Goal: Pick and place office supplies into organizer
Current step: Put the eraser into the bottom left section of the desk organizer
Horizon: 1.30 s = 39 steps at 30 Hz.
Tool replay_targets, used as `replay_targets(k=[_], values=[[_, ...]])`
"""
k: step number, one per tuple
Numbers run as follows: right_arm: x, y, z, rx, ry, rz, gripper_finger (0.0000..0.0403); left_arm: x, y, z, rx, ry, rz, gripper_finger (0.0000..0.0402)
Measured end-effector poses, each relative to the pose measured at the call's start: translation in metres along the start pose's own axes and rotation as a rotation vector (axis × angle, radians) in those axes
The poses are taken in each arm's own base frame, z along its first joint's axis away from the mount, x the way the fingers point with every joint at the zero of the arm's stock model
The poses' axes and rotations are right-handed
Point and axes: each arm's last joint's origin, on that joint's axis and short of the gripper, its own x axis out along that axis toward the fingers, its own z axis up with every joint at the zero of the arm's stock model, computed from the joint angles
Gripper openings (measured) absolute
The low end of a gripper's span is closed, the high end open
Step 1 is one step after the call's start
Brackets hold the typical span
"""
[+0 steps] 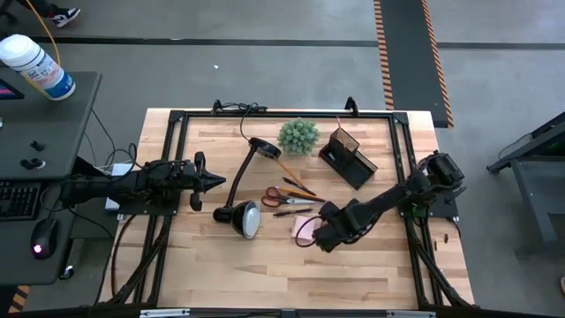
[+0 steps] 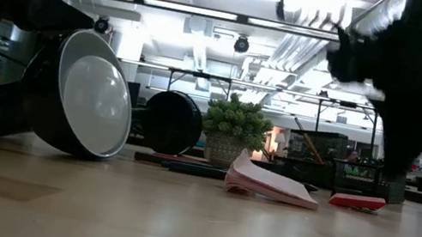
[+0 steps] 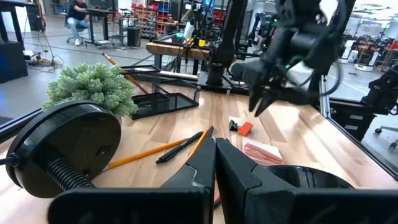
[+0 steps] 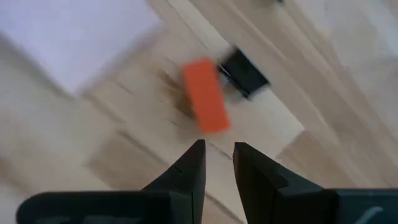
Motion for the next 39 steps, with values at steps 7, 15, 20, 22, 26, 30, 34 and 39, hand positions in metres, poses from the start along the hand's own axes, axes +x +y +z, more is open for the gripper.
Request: replay_targets(k=[7, 15, 20, 22, 26, 30, 34, 39], values=[[0.011, -0.010, 0.011, -0.089, 0.059, 0.000, 0.0074, 0.000, 0.000, 0.000, -0.001, 0.000, 0.000, 0.0001], [0.013, -0.017, 0.037, -0.152, 0.101, 0.077, 0.0076, 0.000, 0.000, 0.000, -0.008, 0.000, 0.000, 0.0001], [0.015, -0.023, 0.048, -0.157, 0.145, 0.110, 0.0109, 0.000, 0.000, 0.000, -0.024, 0.000, 0.000, 0.0001], [0.015, -0.025, 0.051, -0.163, 0.144, 0.115, 0.0126, 0.000, 0.000, 0.000, -0.024, 0.000, 0.000, 0.0001], [0.016, -0.022, 0.056, -0.184, 0.119, 0.167, 0.0155, 0.000, 0.000, 0.000, -0.024, 0.000, 0.000, 0.0001], [0.015, -0.016, 0.059, -0.200, 0.079, 0.222, 0.0174, 0.000, 0.000, 0.000, -0.024, -0.001, 0.005, 0.0001], [0.015, -0.017, 0.059, -0.201, 0.080, 0.220, 0.0175, 0.000, 0.000, 0.000, -0.018, -0.001, 0.007, 0.0001], [0.017, -0.017, 0.058, -0.202, 0.099, 0.229, 0.0162, 0.000, 0.000, 0.000, -0.016, -0.001, 0.007, 0.0001]])
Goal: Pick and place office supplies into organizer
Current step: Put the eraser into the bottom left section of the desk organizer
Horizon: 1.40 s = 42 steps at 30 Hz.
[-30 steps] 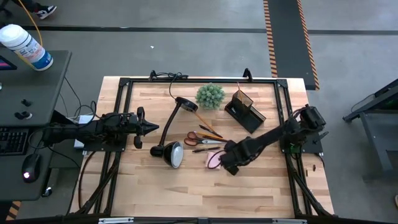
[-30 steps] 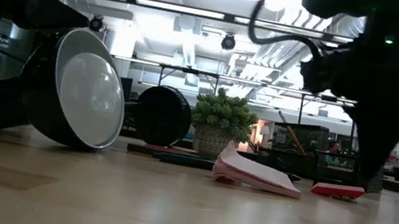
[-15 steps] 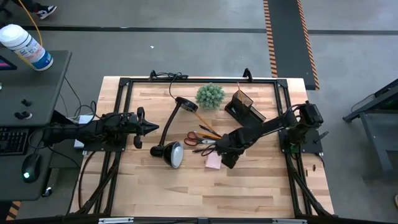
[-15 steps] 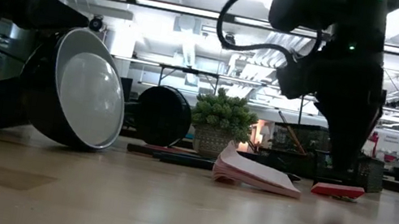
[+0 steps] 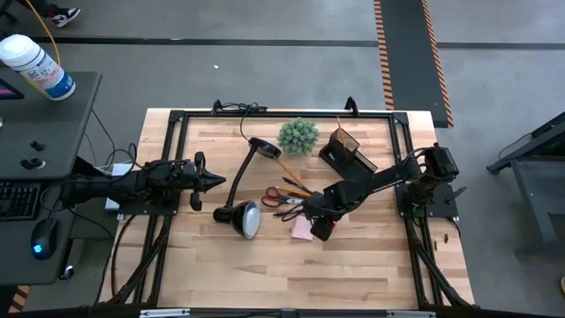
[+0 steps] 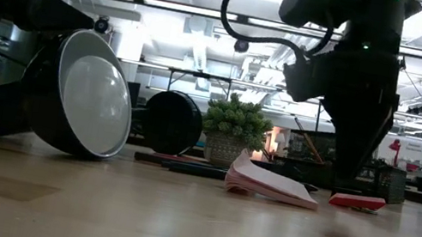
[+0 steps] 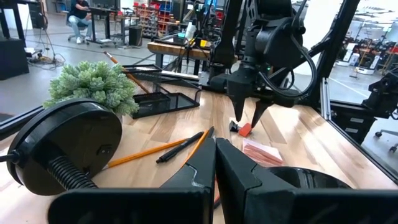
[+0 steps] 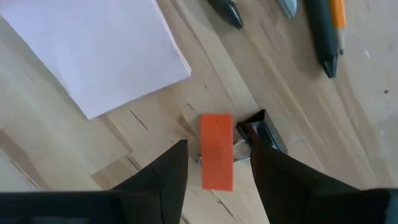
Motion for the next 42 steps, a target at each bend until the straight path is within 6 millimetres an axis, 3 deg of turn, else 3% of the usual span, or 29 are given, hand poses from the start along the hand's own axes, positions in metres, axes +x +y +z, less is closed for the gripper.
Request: replay_targets(k=[27, 42], values=[[0.000, 0.004, -0.002, -0.008, -0.027, 0.002, 0.0155, 0.000, 0.000, 0.000, 0.000, 0.000, 0.000, 0.0001], [0.011, 0.004, -0.002, -0.013, 0.018, -0.020, 0.0154, 0.000, 0.000, 0.000, 0.000, -0.001, 0.000, 0.0001]])
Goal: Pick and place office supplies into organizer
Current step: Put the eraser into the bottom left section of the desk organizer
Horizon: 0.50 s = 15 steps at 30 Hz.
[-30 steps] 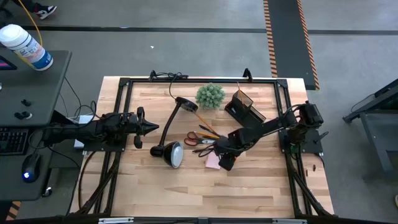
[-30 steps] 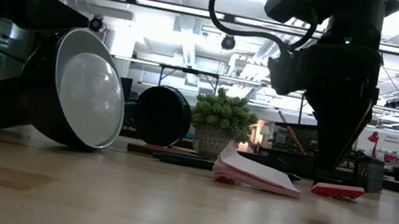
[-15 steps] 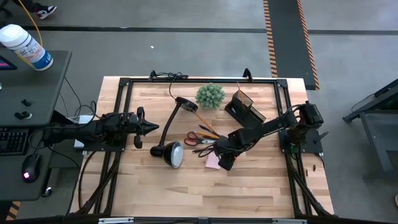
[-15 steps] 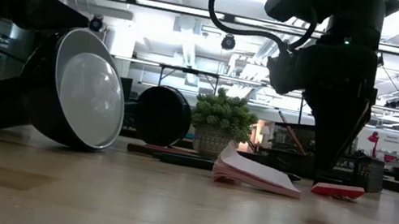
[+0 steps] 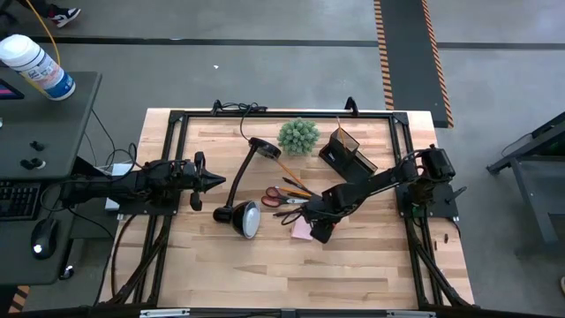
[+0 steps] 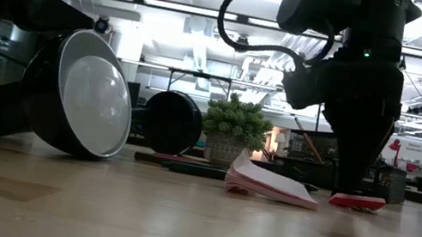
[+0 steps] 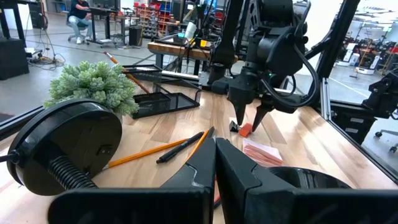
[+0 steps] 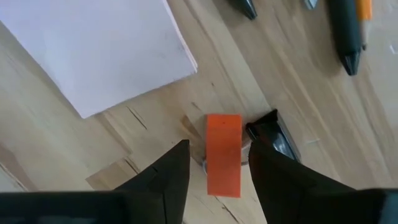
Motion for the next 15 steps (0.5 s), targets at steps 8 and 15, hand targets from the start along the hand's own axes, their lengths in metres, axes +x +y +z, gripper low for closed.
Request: replay_targets(k=[8, 15], values=[[0.002, 0.000, 0.000, 0.000, 0.007, -0.005, 0.0155, 0.000, 0.000, 0.000, 0.000, 0.000, 0.000, 0.0001], [0.012, 0.002, 0.001, -0.001, 0.031, -0.013, 0.0163, 0.000, 0.000, 0.000, 0.000, 0.000, 0.000, 0.0001]])
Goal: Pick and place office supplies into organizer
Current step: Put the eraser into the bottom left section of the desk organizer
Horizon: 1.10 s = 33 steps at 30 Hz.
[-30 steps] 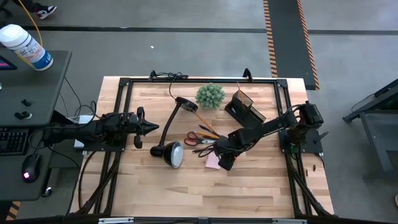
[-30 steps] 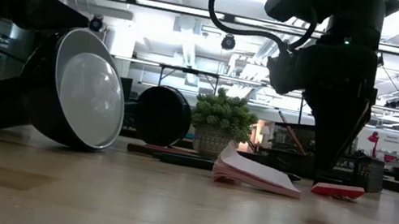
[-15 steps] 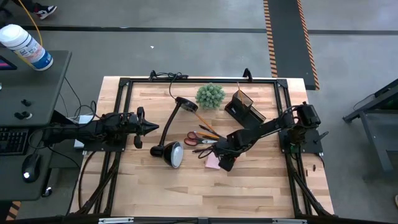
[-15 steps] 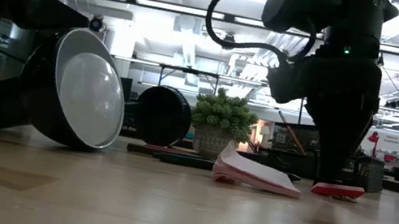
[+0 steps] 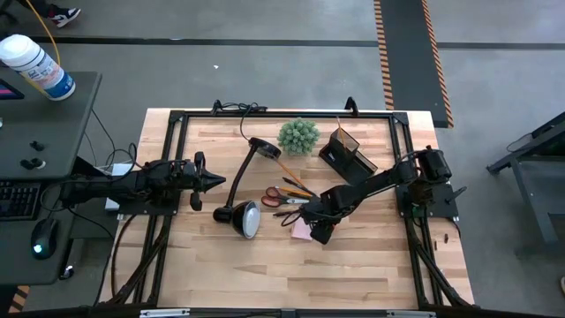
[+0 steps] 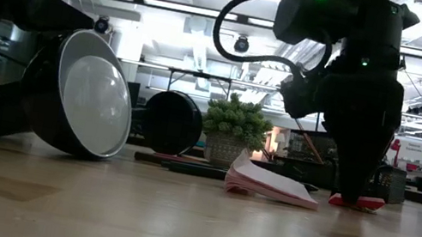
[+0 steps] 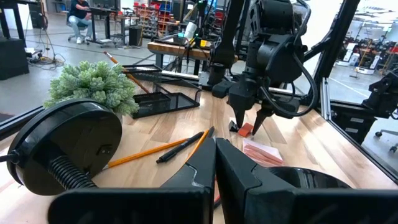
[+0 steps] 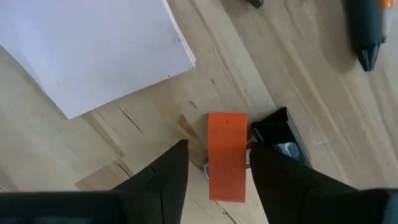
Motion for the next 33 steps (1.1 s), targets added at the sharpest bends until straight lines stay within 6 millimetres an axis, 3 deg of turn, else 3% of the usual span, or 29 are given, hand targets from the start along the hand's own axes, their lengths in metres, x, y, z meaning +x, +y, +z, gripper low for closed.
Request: replay_targets(k=[16, 33], values=[[0.0014, -0.0003, -0.0009, -0.002, 0.001, -0.013, 0.0084, 0.0000, 0.0000, -0.0001, 0.000, 0.000, 0.000, 0.0001], [-0.0058, 0.0030, 0.0026, -0.006, -0.011, -0.034, 0.0085, 0.0000, 0.0000, 0.0000, 0.000, 0.000, 0.000, 0.0001]])
